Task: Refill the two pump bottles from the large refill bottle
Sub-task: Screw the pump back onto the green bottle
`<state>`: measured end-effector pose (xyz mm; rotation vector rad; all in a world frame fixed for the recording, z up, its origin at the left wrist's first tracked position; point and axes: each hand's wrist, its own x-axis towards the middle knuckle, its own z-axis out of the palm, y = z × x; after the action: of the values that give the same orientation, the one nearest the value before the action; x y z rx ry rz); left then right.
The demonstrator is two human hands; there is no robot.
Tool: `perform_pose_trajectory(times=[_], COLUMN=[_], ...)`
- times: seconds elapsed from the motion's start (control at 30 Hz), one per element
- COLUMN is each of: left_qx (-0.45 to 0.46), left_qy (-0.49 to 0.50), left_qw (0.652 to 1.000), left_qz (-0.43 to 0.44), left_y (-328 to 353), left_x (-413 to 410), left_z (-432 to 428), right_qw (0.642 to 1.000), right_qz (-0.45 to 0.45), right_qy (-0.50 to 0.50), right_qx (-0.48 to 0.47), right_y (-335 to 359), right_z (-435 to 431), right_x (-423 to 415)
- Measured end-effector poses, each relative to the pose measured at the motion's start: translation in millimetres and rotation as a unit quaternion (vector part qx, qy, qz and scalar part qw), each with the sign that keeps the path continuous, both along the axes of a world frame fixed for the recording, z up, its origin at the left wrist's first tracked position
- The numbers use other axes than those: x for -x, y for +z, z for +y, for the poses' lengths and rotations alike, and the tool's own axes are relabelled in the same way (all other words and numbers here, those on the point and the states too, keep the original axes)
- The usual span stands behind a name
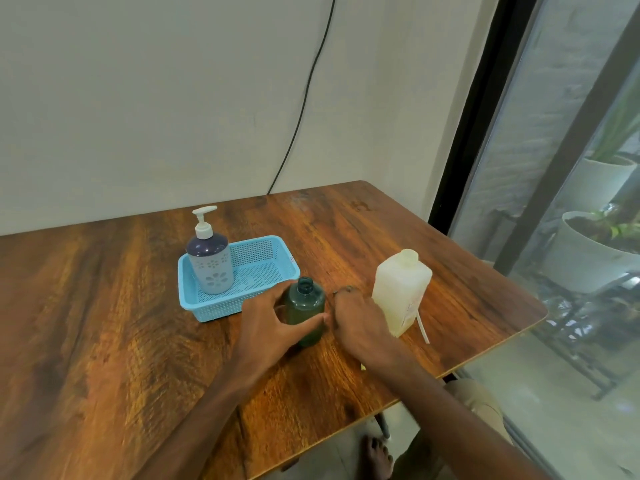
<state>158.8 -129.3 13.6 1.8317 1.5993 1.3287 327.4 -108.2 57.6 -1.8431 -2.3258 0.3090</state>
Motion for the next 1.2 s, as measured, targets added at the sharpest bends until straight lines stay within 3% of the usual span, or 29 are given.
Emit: perform_pose_trajectory(times=[0.27,0.47,0.57,0.73,0.87,0.97,1.2], left_qx=[0.009,0.032,0.041,0.057,0.056,0.049,0.046], left_qy=[-0.006,-0.014,-0.004,0.008,0.012,0.005,0.013], left_qw=[1.0,0.999,0.999,0.998,0.998,0.998,0.998], left_qz=[0.016,0.024,0.022,0.023,0.027,0.032,0.039], left_y=[1,3,3,1,1,1,2], left_x=[2,3,3,1,1,1,-2], left_z=[2,2,1,2,2,2,1], right_qw=[0.999,0.996,0.986,0.917,0.844,0.814,0.852], right_qz=[0.025,0.084,0.162,0.374,0.516,0.553,0.494], right_qy=[-0.008,-0.007,-0.042,-0.02,0.07,0.12,0.123], right_qx=[-0.045,-0.021,-0.015,-0.138,-0.131,-0.13,-0.121], right_y=[-20,-24,-12,44,87,98,80], right_z=[7,12,14,7,-4,-7,-2], right_x=[-1,-2,-7,-12,-4,4,11])
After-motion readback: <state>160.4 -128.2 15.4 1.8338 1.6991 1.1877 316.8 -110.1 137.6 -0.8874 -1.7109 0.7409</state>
